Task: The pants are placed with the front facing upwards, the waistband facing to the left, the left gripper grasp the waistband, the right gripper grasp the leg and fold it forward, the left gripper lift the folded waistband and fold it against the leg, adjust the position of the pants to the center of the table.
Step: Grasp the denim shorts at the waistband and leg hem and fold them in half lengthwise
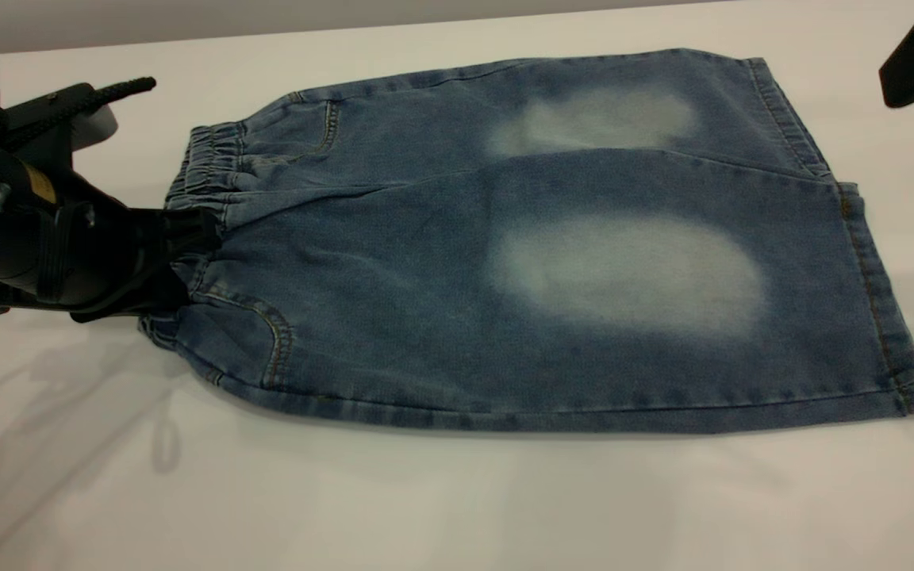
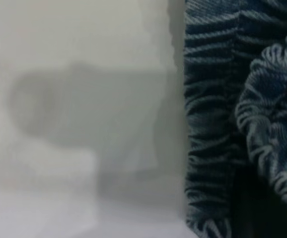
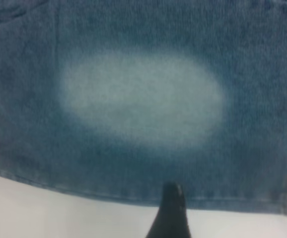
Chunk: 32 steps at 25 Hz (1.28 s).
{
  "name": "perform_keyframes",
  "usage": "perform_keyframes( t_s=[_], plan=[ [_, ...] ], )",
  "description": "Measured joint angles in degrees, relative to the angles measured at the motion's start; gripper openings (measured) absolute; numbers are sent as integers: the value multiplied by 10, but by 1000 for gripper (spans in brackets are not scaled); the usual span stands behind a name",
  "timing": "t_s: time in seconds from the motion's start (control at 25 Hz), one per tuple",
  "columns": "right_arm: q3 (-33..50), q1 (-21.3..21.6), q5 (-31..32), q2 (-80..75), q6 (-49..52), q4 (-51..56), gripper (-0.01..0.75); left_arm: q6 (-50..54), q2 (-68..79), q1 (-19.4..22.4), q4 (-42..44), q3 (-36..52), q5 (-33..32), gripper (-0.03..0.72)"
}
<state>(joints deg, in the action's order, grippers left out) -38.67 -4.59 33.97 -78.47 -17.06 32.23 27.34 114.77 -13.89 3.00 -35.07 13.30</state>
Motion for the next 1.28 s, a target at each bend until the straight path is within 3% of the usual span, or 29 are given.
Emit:
perform_keyframes(
  t_s=[1.28],
  plan=[
    [20, 0, -135, -336, -118, 55, 533, 0, -1, 0, 2, 0, 4, 57]
  ],
)
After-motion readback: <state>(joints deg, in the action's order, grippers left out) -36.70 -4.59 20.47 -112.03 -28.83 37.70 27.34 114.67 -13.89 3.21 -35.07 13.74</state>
